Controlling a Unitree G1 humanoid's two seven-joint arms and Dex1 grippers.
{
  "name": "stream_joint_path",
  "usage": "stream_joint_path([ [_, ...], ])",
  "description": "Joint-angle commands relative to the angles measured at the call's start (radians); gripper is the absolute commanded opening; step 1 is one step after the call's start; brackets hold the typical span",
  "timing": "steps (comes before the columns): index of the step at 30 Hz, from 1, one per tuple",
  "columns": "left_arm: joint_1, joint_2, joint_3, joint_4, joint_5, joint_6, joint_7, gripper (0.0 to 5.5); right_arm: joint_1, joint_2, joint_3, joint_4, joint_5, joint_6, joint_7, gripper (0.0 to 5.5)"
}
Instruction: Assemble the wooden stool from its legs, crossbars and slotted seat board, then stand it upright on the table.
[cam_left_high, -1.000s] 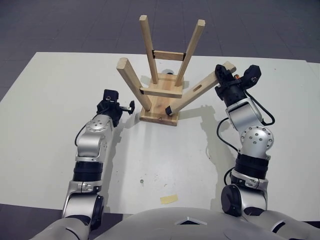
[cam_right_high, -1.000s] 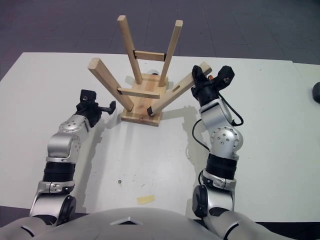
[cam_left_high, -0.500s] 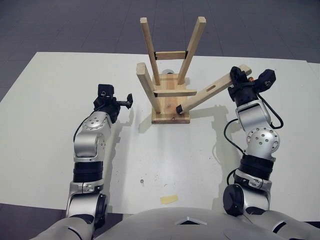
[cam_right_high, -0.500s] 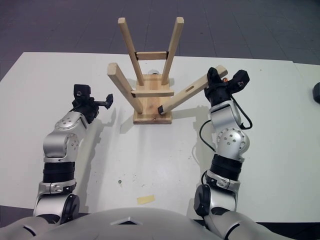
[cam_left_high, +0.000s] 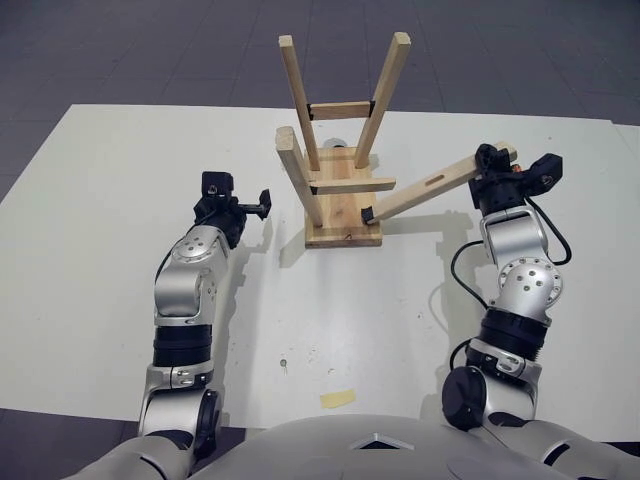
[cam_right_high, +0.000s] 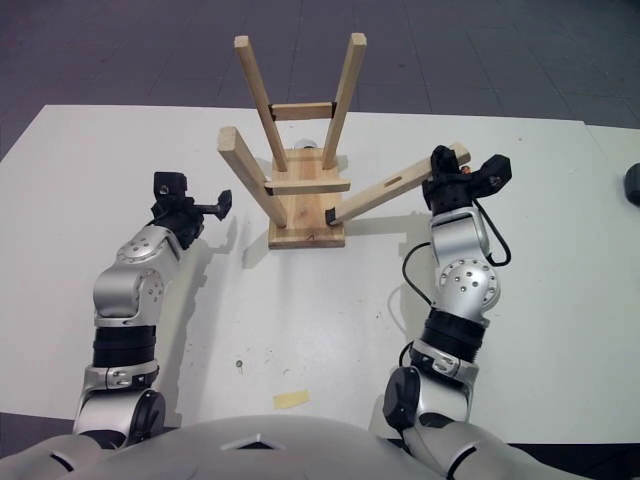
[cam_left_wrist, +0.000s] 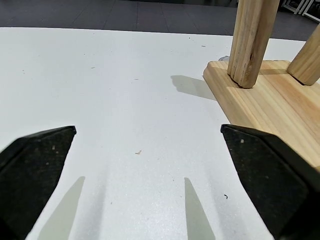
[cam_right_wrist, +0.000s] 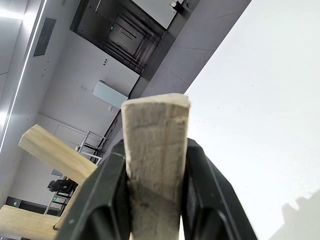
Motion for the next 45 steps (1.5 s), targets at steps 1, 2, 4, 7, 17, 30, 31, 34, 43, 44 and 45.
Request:
stream_joint_path([
  [1,-0.017,-0.007,-0.002,-0.003,-0.001,-0.017,-0.01,5.4,0.0,0.016,0.015,0.027,-0.039,-0.039,0.021,1.02],
  [2,-0.019,-0.008,-0.002,-0.003,-0.002,-0.02,-0.012,5.4,0.002,0.014,0.025,0.031,-0.057,-0.048,0.03,1.02],
  [4,-0.021,-0.01,-0.003,-0.003,-0.003,-0.024,-0.015,5.4,0.015,0.004,0.062,0.032,-0.12,-0.066,0.053,1.02],
  [7,-0.025,-0.012,0.0,-0.004,-0.002,-0.031,-0.016,5.4,0.056,-0.021,0.132,0.015,-0.229,-0.088,0.093,1.02],
  [17,-0.02,-0.037,0.019,-0.059,-0.005,-0.03,0.015,5.4,0.232,-0.018,0.297,-0.106,-0.383,-0.067,0.13,1.03],
  [30,-0.035,-0.085,0.041,-0.146,-0.028,-0.014,0.069,5.4,0.257,-0.126,0.459,-0.138,-0.545,0.023,0.15,1.04],
  [31,-0.038,-0.085,0.04,-0.148,-0.028,-0.016,0.069,5.4,0.245,-0.133,0.468,-0.115,-0.556,0.029,0.152,1.04],
  [34,-0.043,-0.083,0.046,-0.159,-0.03,-0.017,0.076,5.4,0.251,-0.159,0.487,-0.095,-0.576,0.041,0.173,1.04],
  [43,-0.069,-0.119,0.085,-0.273,-0.07,0.011,0.132,5.4,0.308,-0.12,0.33,-0.084,-0.414,0.175,0.096,1.04],
  [44,-0.07,-0.122,0.082,-0.282,-0.073,0.014,0.136,5.4,0.314,-0.107,0.306,-0.093,-0.386,0.195,0.071,1.04],
  [45,-0.069,-0.126,0.076,-0.292,-0.074,0.016,0.138,5.4,0.321,-0.095,0.285,-0.113,-0.354,0.219,0.046,1.04],
])
